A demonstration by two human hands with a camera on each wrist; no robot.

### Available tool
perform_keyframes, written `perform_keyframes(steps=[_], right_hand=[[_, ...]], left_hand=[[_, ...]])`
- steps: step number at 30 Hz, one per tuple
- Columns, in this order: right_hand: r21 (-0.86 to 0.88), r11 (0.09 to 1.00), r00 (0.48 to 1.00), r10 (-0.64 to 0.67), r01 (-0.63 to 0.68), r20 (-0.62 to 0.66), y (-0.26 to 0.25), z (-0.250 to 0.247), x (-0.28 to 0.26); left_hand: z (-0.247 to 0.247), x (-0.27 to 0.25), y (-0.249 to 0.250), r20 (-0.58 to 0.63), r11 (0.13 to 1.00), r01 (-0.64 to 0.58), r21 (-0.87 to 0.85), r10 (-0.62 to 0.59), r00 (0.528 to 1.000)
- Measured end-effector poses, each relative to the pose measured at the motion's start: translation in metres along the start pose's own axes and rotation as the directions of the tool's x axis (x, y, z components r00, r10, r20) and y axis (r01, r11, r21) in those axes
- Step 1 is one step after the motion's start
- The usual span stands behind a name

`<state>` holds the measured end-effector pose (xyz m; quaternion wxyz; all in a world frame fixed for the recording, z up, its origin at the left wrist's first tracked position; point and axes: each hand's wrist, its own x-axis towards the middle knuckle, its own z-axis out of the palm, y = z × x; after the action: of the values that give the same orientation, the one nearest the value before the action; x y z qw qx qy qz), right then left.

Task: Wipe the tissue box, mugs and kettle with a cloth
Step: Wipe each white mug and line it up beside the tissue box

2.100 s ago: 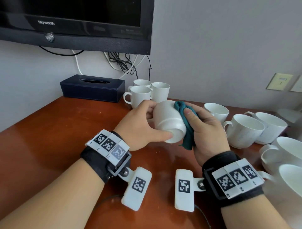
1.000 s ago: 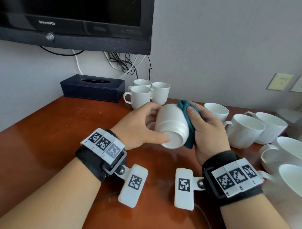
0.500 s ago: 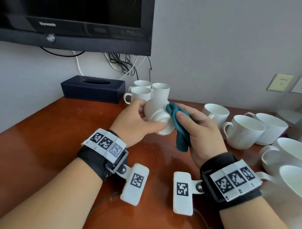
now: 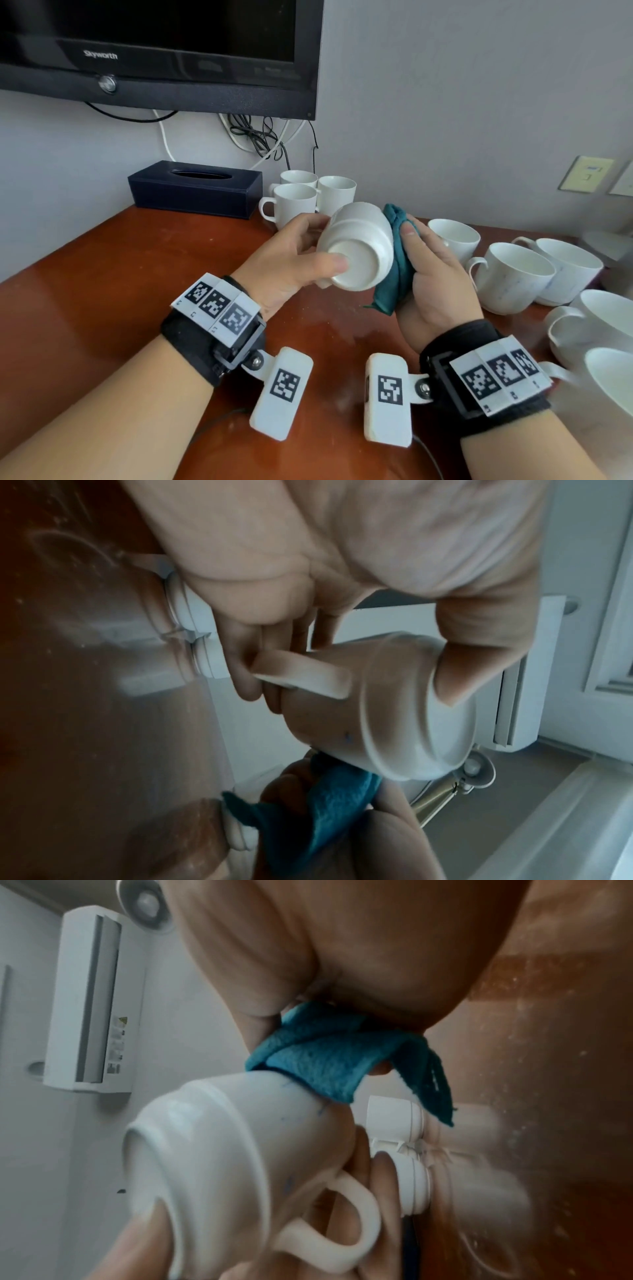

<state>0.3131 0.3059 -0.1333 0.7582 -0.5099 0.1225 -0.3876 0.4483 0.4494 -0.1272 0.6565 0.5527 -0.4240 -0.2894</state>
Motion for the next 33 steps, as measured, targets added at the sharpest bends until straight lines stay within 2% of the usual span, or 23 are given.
perform_keyframes(steps=[4, 10, 12, 15, 19, 26, 29, 33], right_hand=[[-0.044, 0.998, 0.997, 0.049, -0.047, 0.064, -0.002, 0.001, -0.004], [-0.042, 0.999, 0.99, -0.021, 0.027, 0.137, 0.0, 0.01, -0.007], [-0.044, 0.998, 0.988, -0.035, 0.042, 0.154, 0.001, 0.01, -0.007], [-0.058, 0.998, 0.991, -0.001, 0.009, 0.135, 0.002, 0.007, -0.006], [-0.029, 0.999, 0.999, 0.027, -0.026, 0.034, 0.001, 0.002, -0.002], [0.036, 0.996, 0.996, 0.086, -0.086, -0.005, 0.002, 0.003, -0.002], [0.062, 0.99, 0.992, 0.128, -0.127, -0.006, 0.001, 0.004, -0.003], [0.041, 0.987, 0.987, 0.159, -0.158, -0.012, 0.004, 0.004, -0.002]], left_hand=[[0.0, -0.001, 0.0, 0.064, 0.992, -0.022, 0.124, 0.014, 0.998], [-0.005, 0.006, -0.003, -0.127, 0.991, -0.007, 0.13, 0.024, 0.992], [-0.006, 0.006, -0.003, -0.149, 0.992, 0.011, 0.127, 0.008, 0.989], [-0.004, 0.004, -0.003, -0.07, 0.997, 0.035, 0.066, -0.03, 0.997], [0.004, 0.001, -0.001, 0.052, 0.997, 0.04, -0.067, -0.036, 0.998], [0.004, -0.001, 0.001, 0.048, 0.953, 0.049, -0.298, -0.037, 0.998], [0.004, 0.001, 0.001, 0.06, 0.949, 0.069, -0.309, -0.053, 0.997], [0.002, 0.002, 0.002, 0.068, 0.968, 0.127, -0.217, -0.115, 0.991]])
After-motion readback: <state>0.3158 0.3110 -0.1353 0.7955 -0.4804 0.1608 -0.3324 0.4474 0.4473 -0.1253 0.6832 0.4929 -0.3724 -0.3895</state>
